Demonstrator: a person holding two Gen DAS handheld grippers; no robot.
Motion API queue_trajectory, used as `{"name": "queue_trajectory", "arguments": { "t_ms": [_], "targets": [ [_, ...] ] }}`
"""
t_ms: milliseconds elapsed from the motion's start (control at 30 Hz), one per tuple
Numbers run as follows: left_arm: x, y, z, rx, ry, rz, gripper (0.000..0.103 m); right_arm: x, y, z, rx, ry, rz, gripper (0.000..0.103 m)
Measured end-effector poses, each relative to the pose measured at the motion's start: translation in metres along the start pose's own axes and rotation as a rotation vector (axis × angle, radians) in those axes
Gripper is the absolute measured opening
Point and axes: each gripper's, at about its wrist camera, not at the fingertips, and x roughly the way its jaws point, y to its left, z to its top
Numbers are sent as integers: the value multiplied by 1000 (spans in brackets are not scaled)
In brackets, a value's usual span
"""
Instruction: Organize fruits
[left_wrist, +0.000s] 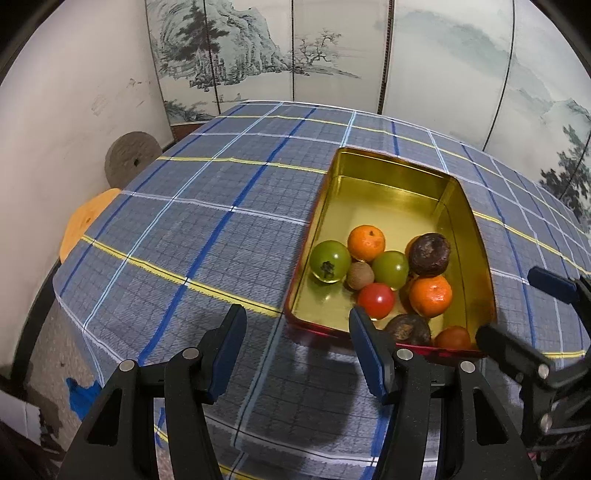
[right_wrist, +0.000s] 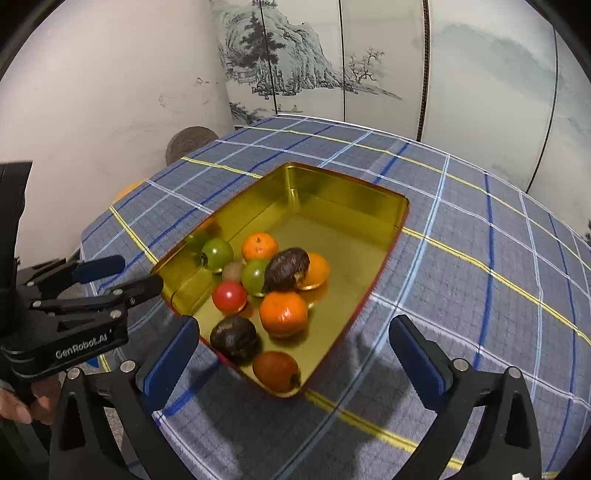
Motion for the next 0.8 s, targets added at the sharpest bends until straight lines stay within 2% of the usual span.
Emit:
{"name": "queue_trajectory", "arguments": {
  "t_ms": [800],
  "targets": [
    [-4,-24,3,43,4,-18,59,12,-6,-19,31,93,-10,102]
  ]
}}
